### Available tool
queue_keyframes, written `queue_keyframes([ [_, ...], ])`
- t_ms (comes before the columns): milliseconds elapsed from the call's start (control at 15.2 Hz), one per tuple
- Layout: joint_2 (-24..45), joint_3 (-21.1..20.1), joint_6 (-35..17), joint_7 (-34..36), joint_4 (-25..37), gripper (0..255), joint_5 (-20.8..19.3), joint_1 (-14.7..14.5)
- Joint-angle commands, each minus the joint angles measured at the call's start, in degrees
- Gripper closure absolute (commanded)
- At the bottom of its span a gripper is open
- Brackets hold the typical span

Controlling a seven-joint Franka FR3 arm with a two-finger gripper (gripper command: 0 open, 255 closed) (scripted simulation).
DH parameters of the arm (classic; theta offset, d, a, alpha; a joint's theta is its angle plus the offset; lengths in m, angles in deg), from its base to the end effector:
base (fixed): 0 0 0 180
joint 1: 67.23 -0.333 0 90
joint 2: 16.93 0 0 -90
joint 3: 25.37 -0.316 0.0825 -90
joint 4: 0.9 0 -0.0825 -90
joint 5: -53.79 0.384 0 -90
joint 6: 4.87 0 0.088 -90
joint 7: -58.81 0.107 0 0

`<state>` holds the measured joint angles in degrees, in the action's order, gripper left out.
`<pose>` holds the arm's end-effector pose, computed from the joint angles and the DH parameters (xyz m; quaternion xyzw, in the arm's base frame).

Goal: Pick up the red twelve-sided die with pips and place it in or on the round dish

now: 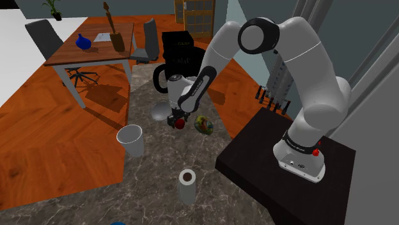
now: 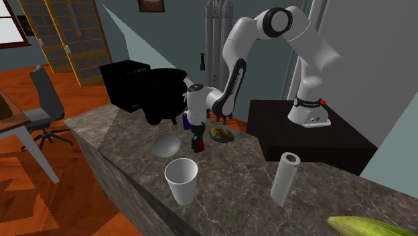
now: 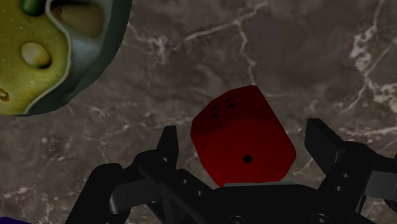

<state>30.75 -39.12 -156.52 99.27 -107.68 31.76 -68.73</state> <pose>0.5924 0.1706 0.0765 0.9962 -0.0869 -0.0013 0.0016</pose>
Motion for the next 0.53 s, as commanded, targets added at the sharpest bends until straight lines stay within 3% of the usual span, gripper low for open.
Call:
queue_keyframes([
  [0,0.01,0.01,-0.01,0.0,0.01,0,0.0,-0.01],
  [66,0.01,0.0,-0.01,0.0,0.0,0,0.0,0.0],
  [132,0.01,0.0,-0.01,0.0,0.0,255,0.0,0.0],
  [462,-0.01,-0.01,0.01,0.02,0.0,255,0.0,-0.02],
])
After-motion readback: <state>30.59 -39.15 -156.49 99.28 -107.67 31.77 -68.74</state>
